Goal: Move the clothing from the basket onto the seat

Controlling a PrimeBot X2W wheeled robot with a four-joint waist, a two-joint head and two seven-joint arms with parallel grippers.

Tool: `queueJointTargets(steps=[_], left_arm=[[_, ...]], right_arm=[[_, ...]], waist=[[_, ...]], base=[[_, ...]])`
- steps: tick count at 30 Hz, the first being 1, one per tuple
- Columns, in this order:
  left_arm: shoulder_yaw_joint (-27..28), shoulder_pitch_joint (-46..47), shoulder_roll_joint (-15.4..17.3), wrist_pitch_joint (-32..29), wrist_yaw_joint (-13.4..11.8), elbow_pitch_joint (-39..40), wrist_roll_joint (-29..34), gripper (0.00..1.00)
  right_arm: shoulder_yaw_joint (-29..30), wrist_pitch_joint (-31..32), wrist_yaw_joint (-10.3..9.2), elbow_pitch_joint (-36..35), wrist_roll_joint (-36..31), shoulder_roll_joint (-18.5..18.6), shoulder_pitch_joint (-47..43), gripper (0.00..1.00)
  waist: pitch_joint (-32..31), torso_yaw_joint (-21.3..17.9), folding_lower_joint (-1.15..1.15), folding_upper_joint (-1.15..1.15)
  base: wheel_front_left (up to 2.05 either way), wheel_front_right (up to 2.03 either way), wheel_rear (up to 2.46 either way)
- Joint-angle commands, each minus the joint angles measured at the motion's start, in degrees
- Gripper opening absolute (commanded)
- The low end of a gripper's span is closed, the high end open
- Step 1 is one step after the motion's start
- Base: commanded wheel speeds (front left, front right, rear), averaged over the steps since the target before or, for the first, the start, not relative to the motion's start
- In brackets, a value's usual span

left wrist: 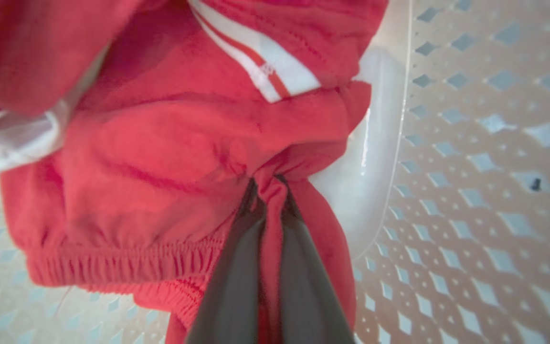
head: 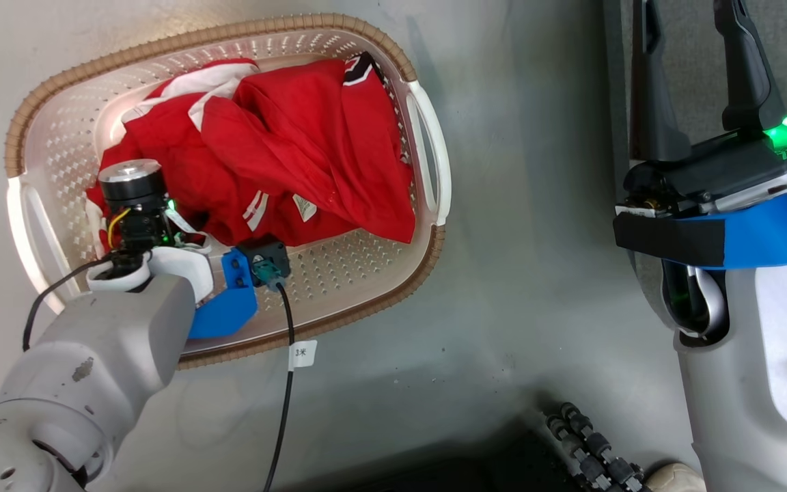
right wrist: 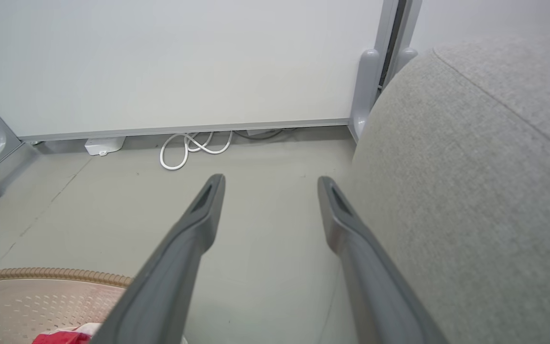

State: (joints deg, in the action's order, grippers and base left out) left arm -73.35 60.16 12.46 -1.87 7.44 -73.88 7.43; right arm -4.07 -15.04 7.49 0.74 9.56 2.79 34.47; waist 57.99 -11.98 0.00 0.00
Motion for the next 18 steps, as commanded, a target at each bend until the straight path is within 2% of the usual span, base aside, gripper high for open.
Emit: queueJointTargets(steps=[1,10,18], left_arm=[[-0.2,-0.2,-0.3,0.4,0.0,0.0,-0.5,0.00],[-0.2,-2.0,-4.5,3.4,0.0,0.0,-2.2,0.00],[-0.2,-3.6,-6.4,7.9,0.0,0.0,-4.8,0.00]], right_arm=[[0.1,-0.2,0.01,0.2,-0.2,0.2,0.6,1.00],[0.5,-0.2,0.01,1.5,-1.1,0.2,-0.8,1.00],[0.9,-0.2,0.01,3.1,-2.3,0.2,-2.3,1.00]], waist=[[-0.6,0.2,0.00,0.00],[-5.3,2.4,0.00,0.00],[-11.2,4.9,0.00,0.00]], base=[[0.00,0.00,0.00],[0.00,0.00,0.00],[0.00,0.00,0.00]])
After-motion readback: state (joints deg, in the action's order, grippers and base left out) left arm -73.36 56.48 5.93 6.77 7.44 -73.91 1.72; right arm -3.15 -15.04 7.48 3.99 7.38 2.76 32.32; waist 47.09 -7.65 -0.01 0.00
